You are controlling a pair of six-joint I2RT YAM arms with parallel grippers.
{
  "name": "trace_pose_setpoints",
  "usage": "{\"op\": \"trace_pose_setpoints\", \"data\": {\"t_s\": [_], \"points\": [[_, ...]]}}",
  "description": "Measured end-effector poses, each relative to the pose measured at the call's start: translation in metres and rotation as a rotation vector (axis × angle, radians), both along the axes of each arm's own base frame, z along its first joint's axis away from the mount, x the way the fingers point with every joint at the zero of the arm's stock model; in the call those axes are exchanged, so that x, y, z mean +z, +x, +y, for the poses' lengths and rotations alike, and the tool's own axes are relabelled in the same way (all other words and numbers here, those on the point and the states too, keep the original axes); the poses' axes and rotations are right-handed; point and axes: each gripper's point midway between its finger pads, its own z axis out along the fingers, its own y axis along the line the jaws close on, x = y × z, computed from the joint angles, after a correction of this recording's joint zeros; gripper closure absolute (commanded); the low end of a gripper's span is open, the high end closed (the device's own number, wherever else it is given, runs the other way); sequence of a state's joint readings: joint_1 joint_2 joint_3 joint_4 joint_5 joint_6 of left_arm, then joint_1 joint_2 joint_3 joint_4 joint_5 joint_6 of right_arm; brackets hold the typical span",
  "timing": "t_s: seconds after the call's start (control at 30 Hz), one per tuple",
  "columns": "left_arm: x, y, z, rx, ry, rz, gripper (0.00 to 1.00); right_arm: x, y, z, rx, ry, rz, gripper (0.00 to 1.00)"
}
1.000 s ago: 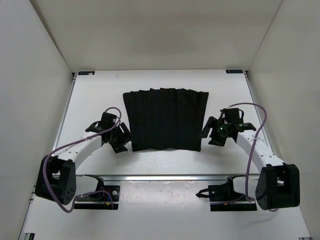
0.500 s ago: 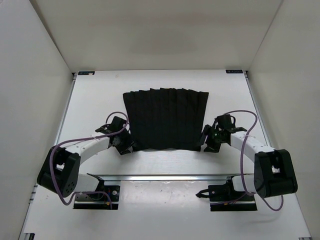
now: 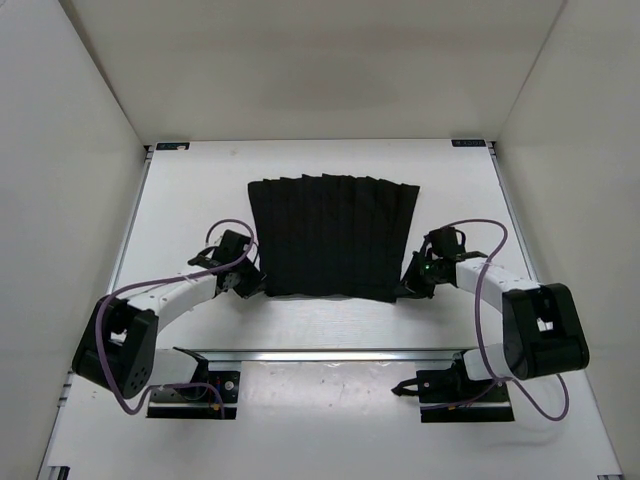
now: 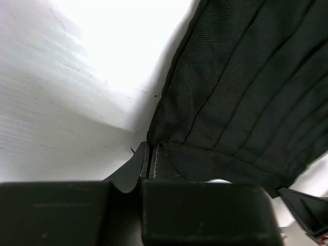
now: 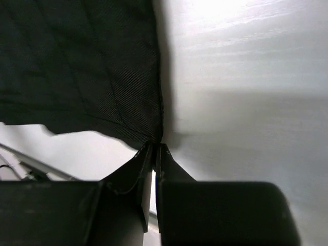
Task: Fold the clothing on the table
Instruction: Fold the skirt
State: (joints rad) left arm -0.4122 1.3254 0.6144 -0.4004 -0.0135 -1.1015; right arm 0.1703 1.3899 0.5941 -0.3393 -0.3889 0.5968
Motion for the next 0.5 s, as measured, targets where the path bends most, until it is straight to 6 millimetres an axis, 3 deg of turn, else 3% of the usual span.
{"op": "trace_pose_setpoints", "data": {"t_s": [0.1, 0.23, 0.3, 0.4, 0.5], "points": [[0.018, 0.009, 0.005, 0.026, -0.046, -0.036, 1.0, 0.021, 0.005, -0.004, -0.012, 0.023, -0.015, 1.0], [0.065, 0.034, 0.008, 0.031, -0.108, -0.128, 1.0, 0.084, 0.039, -0.006, -0.01, 0.069, -0.167, 1.0], [0.087, 0.042, 0.005, 0.011, -0.128, -0.182, 1.0, 0.106, 0.046, -0.007, -0.004, 0.077, -0.234, 1.0], [0.094, 0.03, 0.003, -0.031, -0.149, -0.197, 1.0, 0.112, 0.031, -0.009, 0.012, 0.072, -0.238, 1.0], [0.079, -0.008, 0.003, -0.071, -0.173, -0.135, 1.0, 0.102, -0.005, -0.01, 0.029, 0.071, -0.161, 1.0]]}}
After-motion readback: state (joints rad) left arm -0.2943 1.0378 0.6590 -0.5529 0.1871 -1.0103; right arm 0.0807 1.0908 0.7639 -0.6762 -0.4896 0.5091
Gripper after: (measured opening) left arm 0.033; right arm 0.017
